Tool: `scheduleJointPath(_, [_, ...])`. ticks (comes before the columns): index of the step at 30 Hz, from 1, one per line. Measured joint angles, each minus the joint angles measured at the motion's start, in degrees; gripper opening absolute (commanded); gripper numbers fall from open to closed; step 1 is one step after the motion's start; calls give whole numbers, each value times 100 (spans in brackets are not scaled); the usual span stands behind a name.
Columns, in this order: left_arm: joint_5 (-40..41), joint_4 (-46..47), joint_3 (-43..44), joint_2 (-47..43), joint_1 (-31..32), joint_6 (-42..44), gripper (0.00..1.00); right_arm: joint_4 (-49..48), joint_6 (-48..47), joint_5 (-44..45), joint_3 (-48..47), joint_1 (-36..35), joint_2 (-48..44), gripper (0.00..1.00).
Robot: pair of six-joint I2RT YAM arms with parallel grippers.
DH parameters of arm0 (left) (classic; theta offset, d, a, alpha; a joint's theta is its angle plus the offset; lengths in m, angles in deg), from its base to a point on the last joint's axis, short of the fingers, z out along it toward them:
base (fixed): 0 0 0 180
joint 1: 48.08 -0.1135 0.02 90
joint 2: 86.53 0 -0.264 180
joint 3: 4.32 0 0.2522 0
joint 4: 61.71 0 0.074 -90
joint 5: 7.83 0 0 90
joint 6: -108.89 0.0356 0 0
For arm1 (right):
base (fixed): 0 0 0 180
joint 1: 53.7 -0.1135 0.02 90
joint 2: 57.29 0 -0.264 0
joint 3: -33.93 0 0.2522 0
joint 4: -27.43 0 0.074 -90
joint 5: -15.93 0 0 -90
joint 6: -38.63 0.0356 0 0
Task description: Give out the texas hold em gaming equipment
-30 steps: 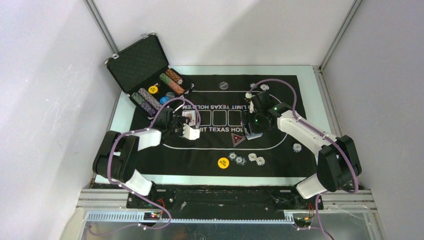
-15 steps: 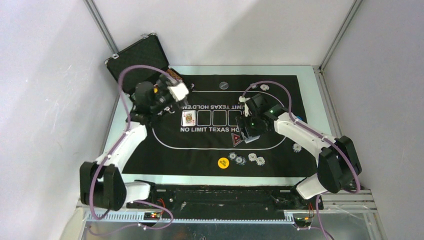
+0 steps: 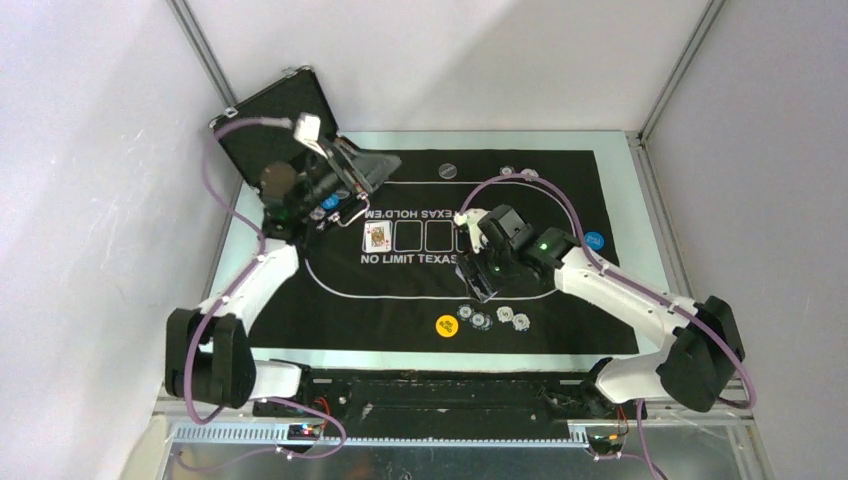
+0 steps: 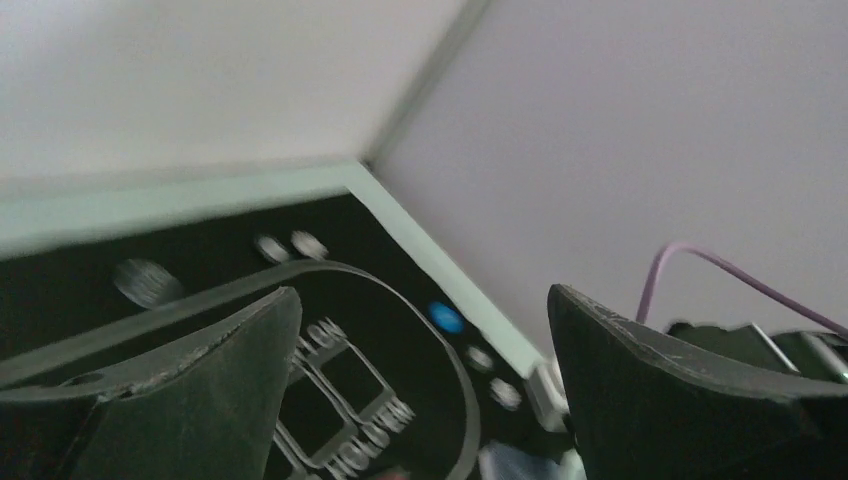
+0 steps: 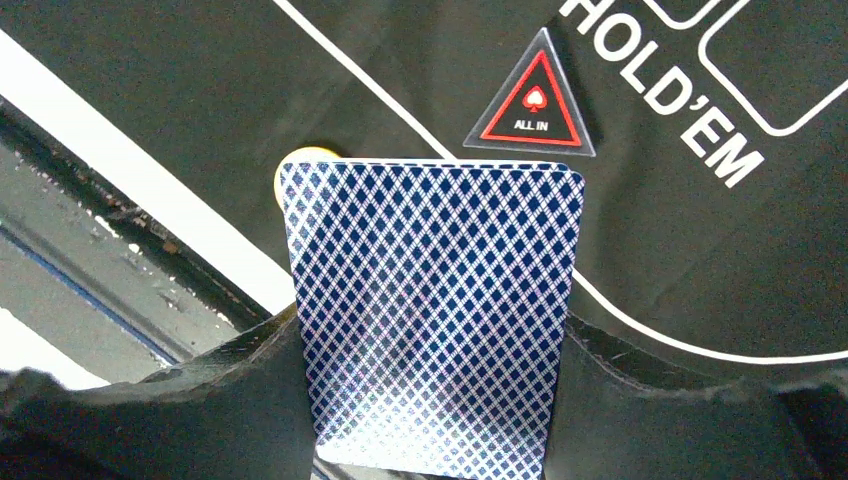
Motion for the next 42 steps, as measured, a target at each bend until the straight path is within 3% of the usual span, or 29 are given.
scheduleJointPath(4, [-422,774,-1292,254,284,-1445,100,-87,-74,-122,214,-125,-278,0])
scheduleJointPath(8, [-455,367,-2159,326,1049,-1836,100,-118,-107,-247,376,-208,-435,0])
scheduleJointPath(14, [22,-743,-2181,-48,2120,-1314,100,-186,-146,-337,389,-304,-450,0])
scheduleJointPath(21, [367,-1517,-2072,-76,2564,-874,100,-199,-155,-337,391,-404,-496,0])
scheduleJointPath(42, [199,-1255,-1725,782,3158,-964,100,-203,-166,-334,396,-529,-551,0])
